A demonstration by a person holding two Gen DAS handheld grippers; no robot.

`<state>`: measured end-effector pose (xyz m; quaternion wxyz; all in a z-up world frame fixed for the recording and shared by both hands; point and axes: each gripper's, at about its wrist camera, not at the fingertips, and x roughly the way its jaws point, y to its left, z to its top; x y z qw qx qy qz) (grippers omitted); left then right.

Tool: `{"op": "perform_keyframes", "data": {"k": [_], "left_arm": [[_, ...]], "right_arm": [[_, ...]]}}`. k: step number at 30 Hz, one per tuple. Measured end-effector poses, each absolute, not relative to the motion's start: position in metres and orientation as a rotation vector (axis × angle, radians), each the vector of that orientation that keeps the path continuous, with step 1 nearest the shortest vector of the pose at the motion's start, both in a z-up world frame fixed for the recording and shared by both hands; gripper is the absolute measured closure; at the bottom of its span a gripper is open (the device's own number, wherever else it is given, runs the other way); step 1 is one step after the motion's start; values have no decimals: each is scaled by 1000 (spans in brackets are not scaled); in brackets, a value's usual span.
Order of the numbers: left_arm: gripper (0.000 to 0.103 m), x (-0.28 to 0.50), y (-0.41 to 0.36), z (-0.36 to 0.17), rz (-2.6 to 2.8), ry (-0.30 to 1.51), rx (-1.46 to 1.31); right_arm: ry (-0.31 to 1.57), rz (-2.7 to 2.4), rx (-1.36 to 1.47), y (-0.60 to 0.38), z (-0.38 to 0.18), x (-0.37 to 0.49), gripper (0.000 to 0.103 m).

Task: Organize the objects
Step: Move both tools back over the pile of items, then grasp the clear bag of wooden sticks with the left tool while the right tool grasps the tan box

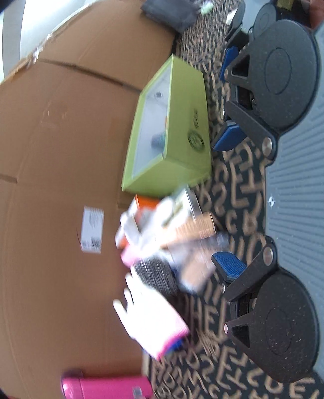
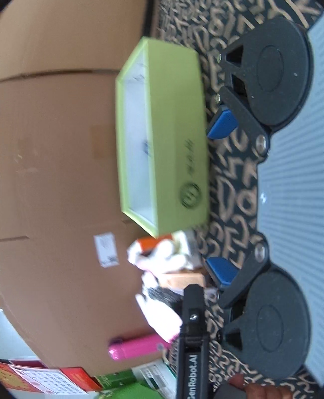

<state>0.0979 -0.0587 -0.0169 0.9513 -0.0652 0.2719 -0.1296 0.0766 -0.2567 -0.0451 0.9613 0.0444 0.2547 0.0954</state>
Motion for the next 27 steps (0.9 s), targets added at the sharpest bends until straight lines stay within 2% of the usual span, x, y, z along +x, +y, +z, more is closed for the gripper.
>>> {"op": "perform_keyframes", "data": {"k": [6, 11, 13, 15, 18, 21, 25, 26, 27], "left_arm": [[12, 100, -20, -32, -191, 595, -190], [12, 104, 4, -33, -158, 589, -209], [12, 105, 15, -32, -147, 585, -233], [12, 106, 26, -31, -128, 583, -246], [12, 108, 38, -31, -104, 580, -253], [12, 110, 44, -31, -109, 582, -253], [12, 116, 44, -33, -122, 588, -253], [12, 119, 43, -33, -130, 590, -255], [12, 122, 41, -33, -138, 592, -255]], "right_arm": [[574, 232, 69, -230, -62, 75, 0], [551, 261, -5, -205, -57, 80, 1], [548, 280, -23, -193, -54, 91, 7], [546, 308, -19, -182, -51, 106, 24], [560, 332, -30, -163, -51, 134, 43], [591, 337, -53, -149, -57, 157, 52], [614, 367, -16, -142, -64, 173, 53], [621, 372, -14, -142, -65, 174, 68], [630, 376, -5, -143, -66, 173, 79]]}}
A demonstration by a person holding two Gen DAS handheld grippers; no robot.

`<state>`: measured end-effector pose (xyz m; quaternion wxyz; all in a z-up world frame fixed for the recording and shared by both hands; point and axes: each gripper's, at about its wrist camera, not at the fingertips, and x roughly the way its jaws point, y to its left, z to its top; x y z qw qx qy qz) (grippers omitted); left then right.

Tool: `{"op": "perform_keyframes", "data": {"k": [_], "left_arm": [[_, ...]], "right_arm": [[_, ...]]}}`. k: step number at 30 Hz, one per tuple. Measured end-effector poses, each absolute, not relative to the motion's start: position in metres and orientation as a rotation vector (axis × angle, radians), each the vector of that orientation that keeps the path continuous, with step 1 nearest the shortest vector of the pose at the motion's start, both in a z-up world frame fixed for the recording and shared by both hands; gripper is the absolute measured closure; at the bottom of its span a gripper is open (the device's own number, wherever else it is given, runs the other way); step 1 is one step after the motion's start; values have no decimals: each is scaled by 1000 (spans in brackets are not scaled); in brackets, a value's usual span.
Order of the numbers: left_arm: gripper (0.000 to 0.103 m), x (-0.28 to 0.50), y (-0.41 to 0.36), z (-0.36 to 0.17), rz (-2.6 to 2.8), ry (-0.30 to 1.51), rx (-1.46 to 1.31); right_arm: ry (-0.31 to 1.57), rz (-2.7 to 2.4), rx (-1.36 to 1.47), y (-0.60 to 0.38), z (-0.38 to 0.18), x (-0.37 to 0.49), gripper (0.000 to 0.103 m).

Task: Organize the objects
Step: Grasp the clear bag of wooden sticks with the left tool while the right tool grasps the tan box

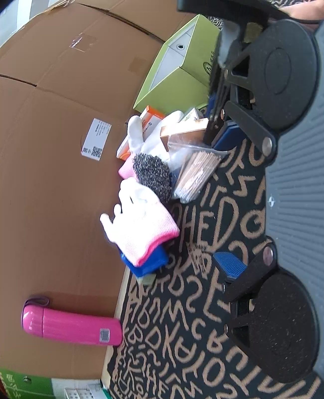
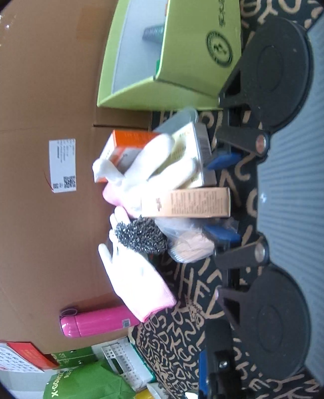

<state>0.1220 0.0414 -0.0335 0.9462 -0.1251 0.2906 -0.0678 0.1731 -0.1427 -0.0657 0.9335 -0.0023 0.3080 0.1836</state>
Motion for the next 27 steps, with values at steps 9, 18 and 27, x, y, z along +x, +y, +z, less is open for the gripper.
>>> {"op": "perform_keyframes", "data": {"k": [9, 18, 27], "left_arm": [[12, 179, -4, -46, -195, 618, -176], [71, 189, -5, -52, -202, 684, -166], [74, 99, 32, -46, -289, 742, -60]], "right_arm": [[635, 335, -8, -171, -65, 116, 79], [687, 364, 194, -211, -63, 90, 79], [720, 381, 244, -220, -60, 79, 77]]}}
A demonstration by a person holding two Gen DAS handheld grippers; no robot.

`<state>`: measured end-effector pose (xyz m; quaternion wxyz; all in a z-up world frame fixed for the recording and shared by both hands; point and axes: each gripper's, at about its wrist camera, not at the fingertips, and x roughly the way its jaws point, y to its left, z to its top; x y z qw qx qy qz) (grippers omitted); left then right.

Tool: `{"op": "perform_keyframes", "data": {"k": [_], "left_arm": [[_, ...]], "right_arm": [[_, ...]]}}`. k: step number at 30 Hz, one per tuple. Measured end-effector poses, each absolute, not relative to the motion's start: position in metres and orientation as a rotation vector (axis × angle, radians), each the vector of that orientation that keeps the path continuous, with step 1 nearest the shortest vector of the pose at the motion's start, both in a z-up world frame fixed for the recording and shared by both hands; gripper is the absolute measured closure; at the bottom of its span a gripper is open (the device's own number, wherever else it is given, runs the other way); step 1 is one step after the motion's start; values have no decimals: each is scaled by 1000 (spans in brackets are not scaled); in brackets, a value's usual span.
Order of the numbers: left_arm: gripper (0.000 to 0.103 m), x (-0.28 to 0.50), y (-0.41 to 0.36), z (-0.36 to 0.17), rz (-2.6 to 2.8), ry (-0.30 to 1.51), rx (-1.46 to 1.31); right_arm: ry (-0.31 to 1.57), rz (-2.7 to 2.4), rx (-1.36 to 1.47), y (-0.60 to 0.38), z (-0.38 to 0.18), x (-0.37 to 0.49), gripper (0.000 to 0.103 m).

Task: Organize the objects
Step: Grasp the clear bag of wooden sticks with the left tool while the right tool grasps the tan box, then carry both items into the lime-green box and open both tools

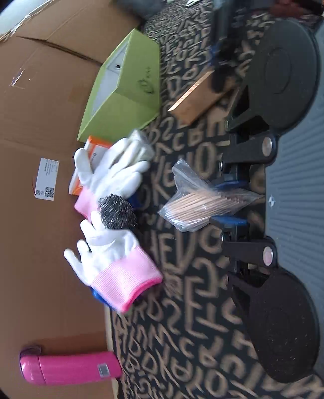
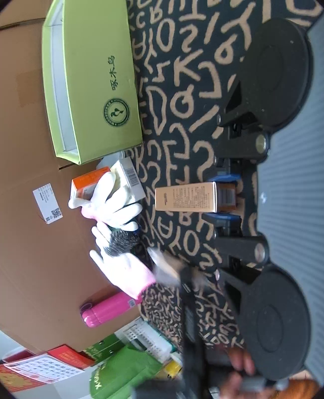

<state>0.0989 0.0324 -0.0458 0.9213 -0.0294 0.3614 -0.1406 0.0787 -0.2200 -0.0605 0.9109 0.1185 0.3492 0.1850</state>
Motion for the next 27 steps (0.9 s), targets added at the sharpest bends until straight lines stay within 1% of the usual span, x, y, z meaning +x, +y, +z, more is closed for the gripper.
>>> {"op": "perform_keyframes", "data": {"k": [1, 2, 3, 4, 8, 11, 12, 13, 14, 18, 19, 20, 21, 22, 24, 26, 27], "left_arm": [[56, 94, 34, -44, -282, 743, -65], [44, 91, 36, -43, -277, 743, -74], [26, 89, 37, -40, -271, 733, -89], [24, 87, 38, -37, -274, 712, -107], [24, 97, 35, -30, -306, 697, -157], [25, 112, 29, -38, -296, 725, -177], [32, 117, 28, -42, -289, 740, -179], [43, 121, 28, -46, -283, 758, -183], [46, 124, 28, -49, -281, 778, -192], [47, 123, 30, -50, -270, 768, -220], [46, 123, 29, -51, -267, 769, -222], [46, 123, 28, -51, -266, 769, -215], [47, 123, 27, -51, -268, 769, -200], [50, 122, 25, -50, -274, 771, -180], [53, 121, 21, -50, -286, 771, -149], [53, 120, 17, -51, -278, 766, -125], [53, 121, 15, -52, -275, 763, -115]], "right_arm": [[710, 367, 222, -218, -59, 78, 76], [701, 345, 186, -214, -57, 77, 69], [686, 323, 144, -210, -55, 76, 64], [670, 306, 101, -205, -53, 74, 62], [614, 281, -36, -190, -45, 66, 48], [593, 282, -101, -181, -41, 65, 48], [598, 289, -107, -179, -42, 67, 48], [604, 296, -109, -177, -42, 69, 48], [608, 302, -111, -176, -42, 71, 48], [628, 316, -118, -170, -46, 77, 48], [638, 317, -112, -170, -48, 79, 49], [643, 320, -106, -170, -49, 81, 54], [648, 324, -100, -171, -51, 83, 57], [651, 325, -97, -171, -52, 84, 57], [653, 322, -92, -171, -54, 86, 64], [662, 329, -84, -172, -57, 89, 67], [667, 332, -81, -173, -58, 90, 73]]}}
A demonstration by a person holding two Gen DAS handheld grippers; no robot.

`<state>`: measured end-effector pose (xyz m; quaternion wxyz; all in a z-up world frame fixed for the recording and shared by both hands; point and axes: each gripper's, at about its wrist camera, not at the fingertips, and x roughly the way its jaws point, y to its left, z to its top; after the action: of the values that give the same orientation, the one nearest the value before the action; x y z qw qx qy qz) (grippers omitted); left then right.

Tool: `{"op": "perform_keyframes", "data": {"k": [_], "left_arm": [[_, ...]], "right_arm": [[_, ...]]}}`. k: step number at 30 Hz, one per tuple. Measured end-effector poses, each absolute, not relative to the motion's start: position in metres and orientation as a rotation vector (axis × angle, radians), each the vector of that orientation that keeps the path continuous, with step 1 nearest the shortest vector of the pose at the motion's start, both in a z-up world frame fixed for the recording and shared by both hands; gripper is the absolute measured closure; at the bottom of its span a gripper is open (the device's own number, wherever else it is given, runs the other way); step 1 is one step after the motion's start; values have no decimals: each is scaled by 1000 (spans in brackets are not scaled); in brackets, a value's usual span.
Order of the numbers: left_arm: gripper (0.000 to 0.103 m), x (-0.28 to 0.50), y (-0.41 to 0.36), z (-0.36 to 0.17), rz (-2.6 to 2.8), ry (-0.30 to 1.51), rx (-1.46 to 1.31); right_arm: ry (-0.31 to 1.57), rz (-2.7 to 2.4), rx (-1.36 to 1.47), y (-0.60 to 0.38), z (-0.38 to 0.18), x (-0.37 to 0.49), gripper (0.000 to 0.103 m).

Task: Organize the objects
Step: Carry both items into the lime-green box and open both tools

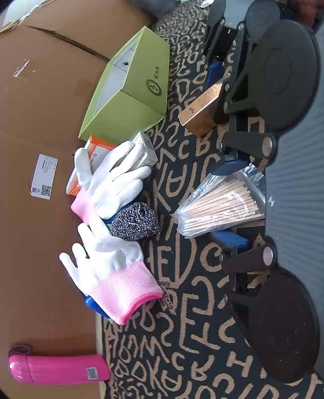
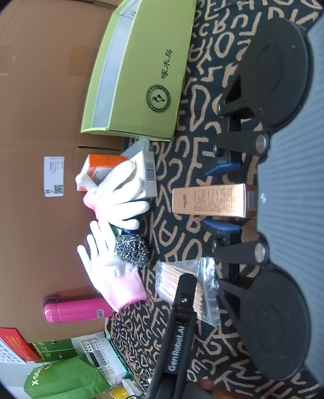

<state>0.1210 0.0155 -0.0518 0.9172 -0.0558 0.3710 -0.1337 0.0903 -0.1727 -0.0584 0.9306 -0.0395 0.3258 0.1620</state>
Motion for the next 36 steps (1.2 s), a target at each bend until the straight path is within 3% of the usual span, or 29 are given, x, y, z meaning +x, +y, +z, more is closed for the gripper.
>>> {"op": "perform_keyframes", "data": {"k": [3, 6, 13, 24, 30, 36], "left_arm": [[80, 121, 12, -53, -274, 759, -92], [88, 119, 9, -48, -302, 761, -101], [90, 108, -20, -24, -378, 708, -60], [90, 129, -109, 52, -595, 554, -5], [90, 177, -167, 74, -660, 546, -9], [90, 230, -223, 62, -644, 584, 92]], "right_arm": [[669, 348, -56, -176, -61, 90, 79], [667, 362, -17, -183, -61, 88, 79], [616, 353, 44, -207, -49, 77, 79], [422, 218, 30, -285, 15, 81, 79], [376, 99, -16, -335, 42, 119, 79], [424, 4, -96, -372, 44, 181, 79]]}}
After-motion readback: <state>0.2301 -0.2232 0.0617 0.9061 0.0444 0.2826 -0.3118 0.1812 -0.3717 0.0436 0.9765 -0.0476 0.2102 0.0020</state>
